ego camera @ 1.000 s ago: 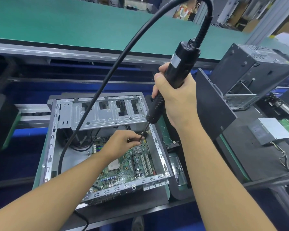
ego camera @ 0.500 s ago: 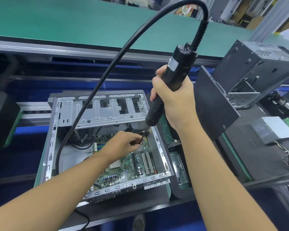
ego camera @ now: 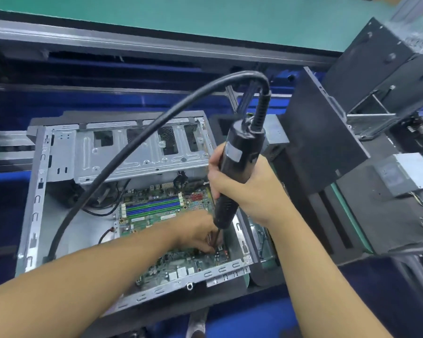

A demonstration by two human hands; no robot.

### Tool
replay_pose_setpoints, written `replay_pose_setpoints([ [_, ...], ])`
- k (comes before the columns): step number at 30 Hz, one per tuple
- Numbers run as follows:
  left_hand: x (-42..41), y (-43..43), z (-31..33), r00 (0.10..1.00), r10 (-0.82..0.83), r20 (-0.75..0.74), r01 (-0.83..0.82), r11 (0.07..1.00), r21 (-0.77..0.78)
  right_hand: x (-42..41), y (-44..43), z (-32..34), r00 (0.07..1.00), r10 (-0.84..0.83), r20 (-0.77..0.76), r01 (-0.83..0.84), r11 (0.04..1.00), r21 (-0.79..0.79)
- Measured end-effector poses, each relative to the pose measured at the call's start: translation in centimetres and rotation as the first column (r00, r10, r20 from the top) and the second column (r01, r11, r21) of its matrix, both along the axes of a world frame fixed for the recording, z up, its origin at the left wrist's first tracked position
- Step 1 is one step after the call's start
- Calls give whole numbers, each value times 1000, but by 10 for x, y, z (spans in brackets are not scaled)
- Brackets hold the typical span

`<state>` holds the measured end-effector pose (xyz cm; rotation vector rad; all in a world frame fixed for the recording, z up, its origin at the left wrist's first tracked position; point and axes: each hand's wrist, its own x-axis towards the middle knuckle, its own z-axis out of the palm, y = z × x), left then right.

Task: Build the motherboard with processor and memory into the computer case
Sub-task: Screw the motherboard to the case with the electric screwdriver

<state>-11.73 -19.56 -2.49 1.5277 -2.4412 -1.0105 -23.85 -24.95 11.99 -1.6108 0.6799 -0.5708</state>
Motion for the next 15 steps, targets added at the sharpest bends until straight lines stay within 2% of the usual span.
replay_pose_setpoints([
  [3,-9,-5,-7,998,-64,-7,65,998,28,-3,0,-9,999,13,-32,-13,1000,10],
  [6,-19,-6,-13,988,-100,-120,107,993,55,-5,1,-15,996,17,-83,-16,1000,17],
  [8,-24,-4,-17,989,-100,-107,109,991,80,-8,2,-19,994,2,-112,1,1000,30],
  [11,-30,-2,-25,989,-144,-25,145,989,29,-12,6,-25,990,-32,-136,40,998,55],
  [15,-29,3,-30,985,-122,-125,115,992,-59,-16,9,-26,992,-51,-114,58,997,58],
])
